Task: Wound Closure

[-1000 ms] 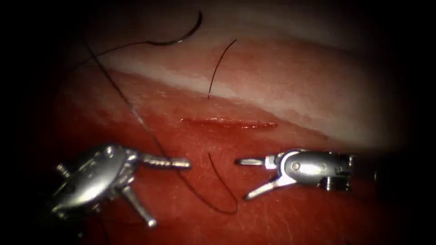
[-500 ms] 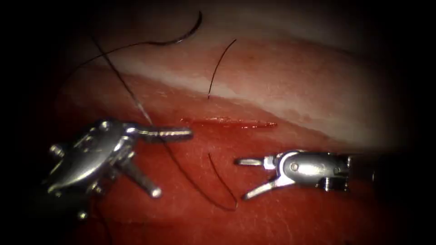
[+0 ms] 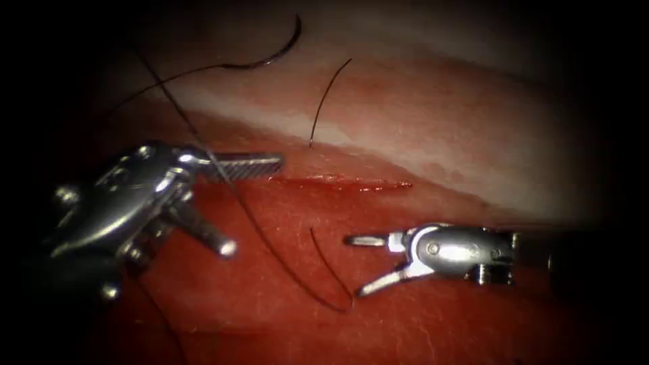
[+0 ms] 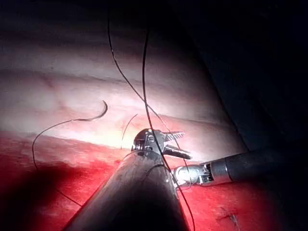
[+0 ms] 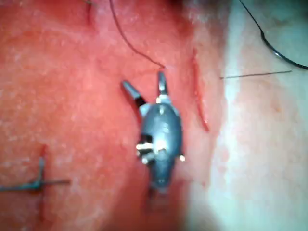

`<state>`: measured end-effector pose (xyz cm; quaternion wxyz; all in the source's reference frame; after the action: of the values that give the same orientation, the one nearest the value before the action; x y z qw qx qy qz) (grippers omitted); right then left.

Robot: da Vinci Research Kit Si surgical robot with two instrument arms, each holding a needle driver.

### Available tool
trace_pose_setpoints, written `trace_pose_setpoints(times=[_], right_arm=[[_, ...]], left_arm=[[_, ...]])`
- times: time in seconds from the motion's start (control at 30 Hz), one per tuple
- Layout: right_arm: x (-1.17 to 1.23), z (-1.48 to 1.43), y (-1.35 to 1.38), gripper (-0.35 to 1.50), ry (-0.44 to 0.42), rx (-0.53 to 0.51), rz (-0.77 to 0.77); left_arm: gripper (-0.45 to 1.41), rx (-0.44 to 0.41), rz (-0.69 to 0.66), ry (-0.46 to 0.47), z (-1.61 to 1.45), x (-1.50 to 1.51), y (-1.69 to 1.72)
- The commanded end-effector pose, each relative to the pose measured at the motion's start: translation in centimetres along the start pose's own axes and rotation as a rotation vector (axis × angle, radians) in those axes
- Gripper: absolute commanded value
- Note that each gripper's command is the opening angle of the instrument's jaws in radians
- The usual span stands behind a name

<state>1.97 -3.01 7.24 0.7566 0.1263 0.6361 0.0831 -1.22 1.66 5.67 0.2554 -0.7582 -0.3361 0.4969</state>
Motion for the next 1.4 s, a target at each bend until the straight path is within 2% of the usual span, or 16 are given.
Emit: trace_pose_setpoints(times=[0.03,0.07,0.43,0.57,0.73,0.77,0.9,0.93,0.97,1.03,1.13,1.2,1.3,1.4], right_arm=[[-0.04,0.09,0.0,1.14,0.002,0.002,0.0],[-0.04,0.09,0.0,1.14,0.002,0.002,0.0],[-0.03,0.09,0.0,1.14,0.002,0.002,0.0],[0.02,0.07,0.0,1.11,0.004,0.003,0.021],[0.22,-0.06,0.07,1.13,-0.008,-0.024,0.052],[0.35,-0.19,0.07,1.16,-0.056,-0.031,0.061],[0.58,-0.47,0.01,1.16,-0.154,-0.018,0.085],[0.7,-0.64,-0.02,1.16,-0.194,-0.008,0.096],[0.7,-0.64,-0.02,1.16,-0.194,-0.008,0.096],[0.84,-0.85,-0.02,1.16,-0.243,-0.004,0.16],[0.93,-0.95,0.06,1.14,-0.245,0.026,0.342],[0.94,-0.91,0.09,1.09,-0.238,0.084,0.474],[0.94,-0.78,0.17,1.04,-0.237,0.162,0.565],[0.95,-0.67,0.31,1.04,-0.224,0.194,0.618]], left_arm=[[-0.17,0.004,-0.028,-0.002,0.01,-0.02,-0.06],[-0.45,0.004,-0.039,-0.004,0.0,-0.02,-0.05],[-0.45,0.034,-0.083,0.049,-0.03,0.01,-0.05],[-0.45,0.036,-0.025,0.058,-0.03,-0.07,-0.05],[-0.45,-0.016,0.067,-0.022,0.01,-0.34,-0.18],[-0.45,-0.036,0.093,-0.054,0.02,-0.45,-0.27],[-0.45,-0.059,0.106,-0.088,0.07,-0.67,-0.54],[-0.45,-0.072,0.11,-0.109,0.11,-0.78,-0.69],[-0.45,-0.072,0.11,-0.109,0.11,-0.78,-0.69],[-0.45,-0.075,0.117,-0.127,0.13,-0.94,-0.9],[-0.45,-0.056,0.124,-0.15,0.15,-1.09,-1.12],[-0.45,-0.048,0.133,-0.153,0.16,-1.13,-1.2],[-0.45,-0.041,0.141,-0.159,0.19,-1.16,-1.24],[-0.45,-0.039,0.148,-0.169,0.21,-1.19,-1.23]])
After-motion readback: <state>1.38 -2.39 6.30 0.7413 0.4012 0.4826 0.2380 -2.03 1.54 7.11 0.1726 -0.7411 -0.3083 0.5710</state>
